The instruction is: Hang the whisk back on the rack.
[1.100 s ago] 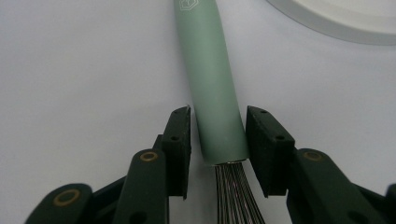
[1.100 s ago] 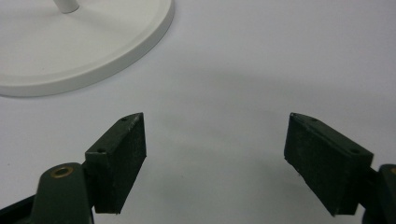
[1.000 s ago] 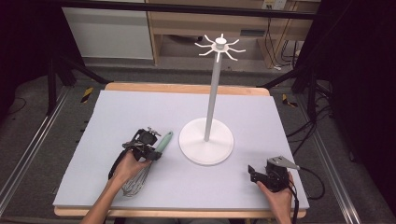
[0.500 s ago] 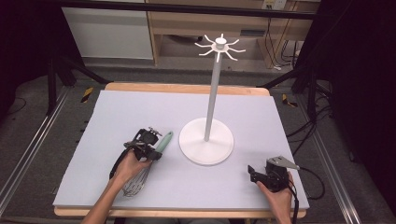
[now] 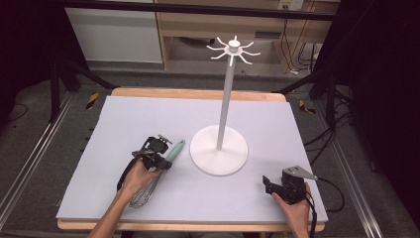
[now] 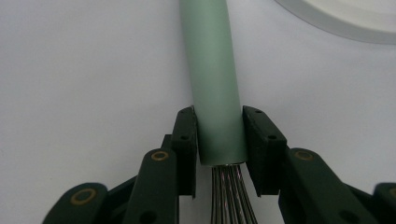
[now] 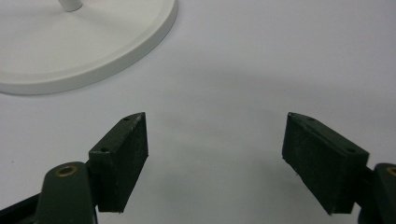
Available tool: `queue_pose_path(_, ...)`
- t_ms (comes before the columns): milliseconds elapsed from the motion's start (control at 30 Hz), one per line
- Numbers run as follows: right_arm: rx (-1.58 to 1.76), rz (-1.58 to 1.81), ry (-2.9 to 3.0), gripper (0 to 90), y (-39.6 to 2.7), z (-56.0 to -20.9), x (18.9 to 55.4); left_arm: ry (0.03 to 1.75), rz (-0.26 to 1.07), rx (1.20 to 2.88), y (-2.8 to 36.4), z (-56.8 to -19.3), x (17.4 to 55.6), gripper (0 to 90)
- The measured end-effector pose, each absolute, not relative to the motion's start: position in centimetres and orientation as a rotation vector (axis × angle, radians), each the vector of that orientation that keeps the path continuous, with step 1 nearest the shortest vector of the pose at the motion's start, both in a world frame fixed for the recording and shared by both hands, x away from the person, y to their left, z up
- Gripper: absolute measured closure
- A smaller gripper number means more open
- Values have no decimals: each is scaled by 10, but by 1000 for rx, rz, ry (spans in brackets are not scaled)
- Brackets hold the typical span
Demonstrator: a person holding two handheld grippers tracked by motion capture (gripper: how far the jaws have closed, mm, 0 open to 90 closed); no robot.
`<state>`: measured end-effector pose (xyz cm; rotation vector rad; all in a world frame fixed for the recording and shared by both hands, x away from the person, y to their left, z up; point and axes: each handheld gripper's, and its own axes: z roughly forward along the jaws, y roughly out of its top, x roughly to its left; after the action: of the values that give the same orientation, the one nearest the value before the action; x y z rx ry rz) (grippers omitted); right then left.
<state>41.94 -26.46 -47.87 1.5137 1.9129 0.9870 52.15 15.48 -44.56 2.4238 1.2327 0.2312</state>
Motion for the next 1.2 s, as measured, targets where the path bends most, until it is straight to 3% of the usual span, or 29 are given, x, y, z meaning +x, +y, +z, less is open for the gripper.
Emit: queue_pose_path(1200,1518,991,1913,217,-264,-479,419,1141,311,2216,186,-406,488,686)
